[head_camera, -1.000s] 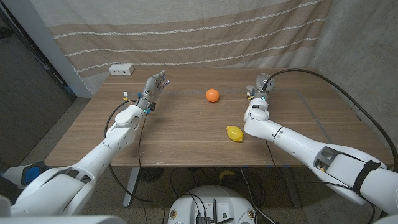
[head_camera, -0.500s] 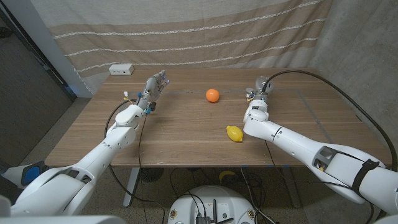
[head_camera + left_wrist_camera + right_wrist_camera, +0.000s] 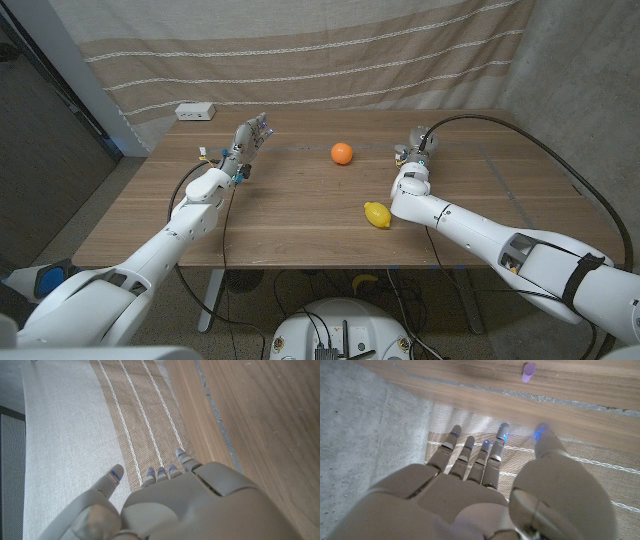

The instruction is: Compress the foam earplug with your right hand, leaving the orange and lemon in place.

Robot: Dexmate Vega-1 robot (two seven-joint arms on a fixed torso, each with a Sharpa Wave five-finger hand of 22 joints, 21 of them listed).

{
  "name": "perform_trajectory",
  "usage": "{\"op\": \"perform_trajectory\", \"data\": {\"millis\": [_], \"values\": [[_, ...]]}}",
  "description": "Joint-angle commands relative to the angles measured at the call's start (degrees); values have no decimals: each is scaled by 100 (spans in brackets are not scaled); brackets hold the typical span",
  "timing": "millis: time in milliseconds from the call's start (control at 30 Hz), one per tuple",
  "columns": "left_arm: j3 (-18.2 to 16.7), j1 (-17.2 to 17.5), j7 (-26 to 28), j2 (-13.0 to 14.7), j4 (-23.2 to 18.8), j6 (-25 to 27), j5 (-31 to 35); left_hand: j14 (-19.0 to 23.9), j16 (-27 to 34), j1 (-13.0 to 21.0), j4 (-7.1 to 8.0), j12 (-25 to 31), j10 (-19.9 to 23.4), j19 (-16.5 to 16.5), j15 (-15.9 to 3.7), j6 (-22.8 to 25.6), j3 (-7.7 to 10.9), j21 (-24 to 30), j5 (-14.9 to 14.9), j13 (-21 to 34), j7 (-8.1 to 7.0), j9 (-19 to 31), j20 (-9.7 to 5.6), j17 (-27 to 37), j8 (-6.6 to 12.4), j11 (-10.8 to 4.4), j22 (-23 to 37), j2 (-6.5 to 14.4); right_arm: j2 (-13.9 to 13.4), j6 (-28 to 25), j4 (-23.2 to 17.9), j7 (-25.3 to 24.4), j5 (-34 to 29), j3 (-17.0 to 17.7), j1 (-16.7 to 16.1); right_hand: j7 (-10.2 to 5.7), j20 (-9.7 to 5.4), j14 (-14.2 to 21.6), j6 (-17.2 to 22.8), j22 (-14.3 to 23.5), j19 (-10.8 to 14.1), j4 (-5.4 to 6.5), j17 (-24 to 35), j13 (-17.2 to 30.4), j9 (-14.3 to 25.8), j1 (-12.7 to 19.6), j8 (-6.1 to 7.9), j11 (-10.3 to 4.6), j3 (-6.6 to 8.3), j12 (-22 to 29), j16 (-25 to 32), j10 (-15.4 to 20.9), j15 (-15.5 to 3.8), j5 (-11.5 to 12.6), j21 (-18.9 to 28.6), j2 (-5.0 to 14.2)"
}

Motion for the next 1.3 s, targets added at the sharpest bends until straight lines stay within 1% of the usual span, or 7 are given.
{"op": "perform_trajectory", "data": {"millis": [33, 433, 667, 833, 900, 1167, 1300], "values": [[-1, 14, 2, 22, -42, 22, 4, -90, 26, 30, -6, 5, -28, -15, 4, -42, -8, -15, 25, 11, 20, 33, 43, 18, 26, -7, 14, 587, 128, 49, 347, -94, 22, -79, 82, -16, 12, 58, 53, 10, 54, 1, 21, 34, 30, 84, 64, 6, -26, 32, 32, 68, -442, 22, 43, 15], [-11, 65, 56, 46, -128, 55, 0, -92, 26, 34, -11, 5, -32, -17, 8, -42, -12, -15, 25, 11, 22, 34, 44, 17, 27, 0, 14, 586, 131, 74, 455, -38, 95, -120, 108, -12, 8, 69, 78, 11, 67, 5, 50, 61, 79, 120, 146, 6, -49, 41, 59, 123, -448, 18, 45, 35], [-15, 117, 102, 85, -212, 65, 21, -95, 25, 36, -11, 3, -37, -18, 16, -42, -12, -15, 26, 11, 25, 33, 44, 17, 27, -6, 14, 588, 211, 99, 637, -79, 125, -141, 141, -7, -8, 84, 94, 12, 86, 2, 67, 79, 85, 154, 184, 5, -61, 37, 80, 133, -457, 13, 50, 49], [-26, 157, 134, 108, -273, 81, 18, -97, 25, 37, -12, 4, -37, -19, 13, -48, -13, -16, 26, 11, 21, 33, 45, 18, 25, -7, 14, 588, 172, 182, 664, 5, 148, -196, 170, -19, -15, 97, 93, 12, 101, 5, 79, 90, 81, 169, 198, 2, -69, 36, 94, 142, -465, 9, 55, 59], [-32, 174, 156, 113, -301, 95, 13, -97, 25, 37, -12, 5, -34, -18, 10, -45, -13, -15, 26, 11, 17, 33, 46, 18, 27, -5, 14, 588, 240, 160, 765, -51, 160, -177, 181, -8, -14, 99, 92, 12, 98, 5, 82, 93, 79, 172, 201, 4, -73, 37, 97, 150, -465, 8, 53, 59], [-47, 220, 207, 137, -373, 114, 10, -104, 24, 38, -13, 0, -49, -19, 6, -49, -17, -16, 26, 11, 12, 33, 46, 18, 26, -9, 14, 588, 256, 270, 881, -16, 186, -231, 226, -15, -17, 96, 111, 13, 99, 13, 97, 109, 66, 182, 226, 2, -91, 33, 107, 157, -467, 2, 52, 69], [-50, 230, 204, 145, -383, 113, 8, -104, 24, 39, -15, 1, -48, -19, 15, -51, -18, -16, 26, 11, 13, 33, 47, 17, 25, -3, 14, 587, 342, 282, 1038, -44, 217, -225, 266, -14, -17, 104, 114, 13, 101, 13, 104, 117, 61, 191, 236, 4, -98, 31, 116, 160, -476, -1, 52, 75]]}}
